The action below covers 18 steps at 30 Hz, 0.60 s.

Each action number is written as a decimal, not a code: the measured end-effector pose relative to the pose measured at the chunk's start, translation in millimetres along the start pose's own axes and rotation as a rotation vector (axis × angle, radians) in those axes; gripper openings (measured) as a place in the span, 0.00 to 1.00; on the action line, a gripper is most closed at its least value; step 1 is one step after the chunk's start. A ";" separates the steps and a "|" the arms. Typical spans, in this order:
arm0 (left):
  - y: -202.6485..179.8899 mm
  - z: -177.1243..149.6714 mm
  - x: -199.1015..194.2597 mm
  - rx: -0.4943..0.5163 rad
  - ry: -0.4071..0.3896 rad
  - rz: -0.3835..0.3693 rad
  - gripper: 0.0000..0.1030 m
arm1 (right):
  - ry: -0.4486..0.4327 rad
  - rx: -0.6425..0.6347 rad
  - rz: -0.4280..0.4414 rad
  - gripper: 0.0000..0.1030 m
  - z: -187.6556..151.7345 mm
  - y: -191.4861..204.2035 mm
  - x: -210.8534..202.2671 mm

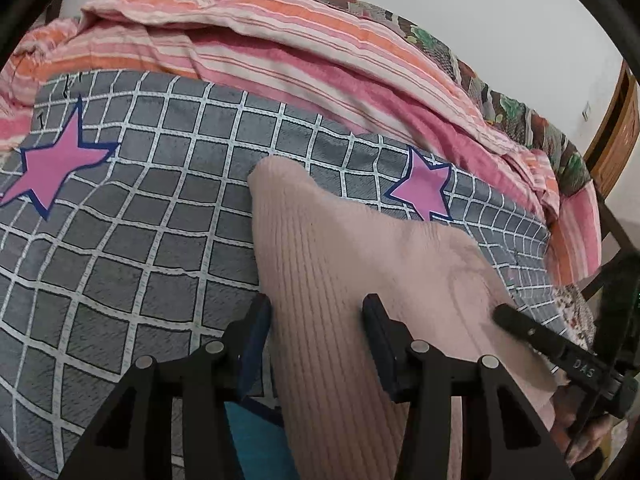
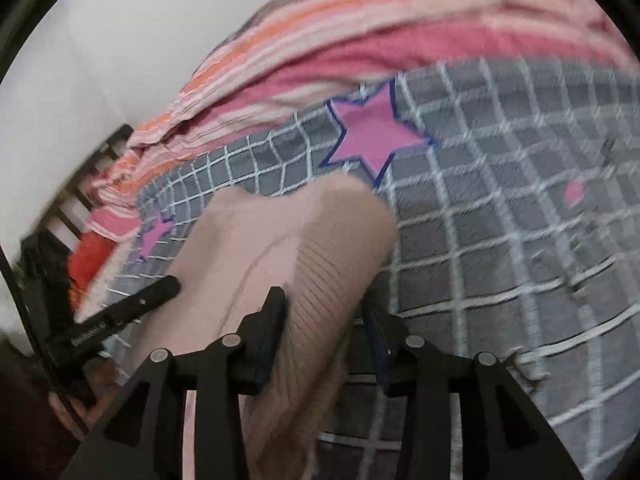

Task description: Fold small clothes

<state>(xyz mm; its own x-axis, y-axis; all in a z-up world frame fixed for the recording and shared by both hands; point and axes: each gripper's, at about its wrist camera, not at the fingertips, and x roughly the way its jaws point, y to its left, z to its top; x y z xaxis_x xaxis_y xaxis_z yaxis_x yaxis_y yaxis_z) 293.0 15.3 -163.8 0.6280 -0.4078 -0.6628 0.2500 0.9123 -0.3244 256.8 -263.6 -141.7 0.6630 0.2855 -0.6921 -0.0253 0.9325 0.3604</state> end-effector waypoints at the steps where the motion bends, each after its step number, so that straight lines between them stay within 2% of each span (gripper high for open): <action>1: -1.2 -0.9 -1.0 0.007 -0.002 0.008 0.45 | -0.015 -0.021 -0.037 0.40 -0.8 2.7 -4.8; 3: -3.6 -2.4 -2.7 0.025 -0.006 0.023 0.45 | -0.030 -0.048 -0.085 0.40 -3.5 5.6 -10.6; 8: -11.1 -8.9 -9.5 0.072 -0.017 0.072 0.47 | -0.006 -0.076 -0.147 0.39 -10.0 6.0 -3.9; 13: -15.1 -15.5 -14.6 0.116 -0.034 0.111 0.52 | 0.005 -0.050 -0.156 0.39 -11.9 0.7 -0.6; 15: -13.6 -13.8 -17.1 0.126 -0.041 0.103 0.53 | 0.000 -0.050 -0.153 0.39 -11.5 2.0 -2.3; 18: -4.4 -5.3 -18.2 0.094 -0.054 0.108 0.56 | -0.023 -0.057 -0.144 0.40 -5.6 6.1 -8.8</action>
<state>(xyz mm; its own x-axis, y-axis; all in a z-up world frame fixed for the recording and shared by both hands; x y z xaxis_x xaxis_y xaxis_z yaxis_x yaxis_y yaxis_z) 276.6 18.6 -153.9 0.6928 -0.3071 -0.6525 0.2456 0.9512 -0.1868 246.6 -259.2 -136.9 0.6799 0.1432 -0.7192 0.0295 0.9746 0.2219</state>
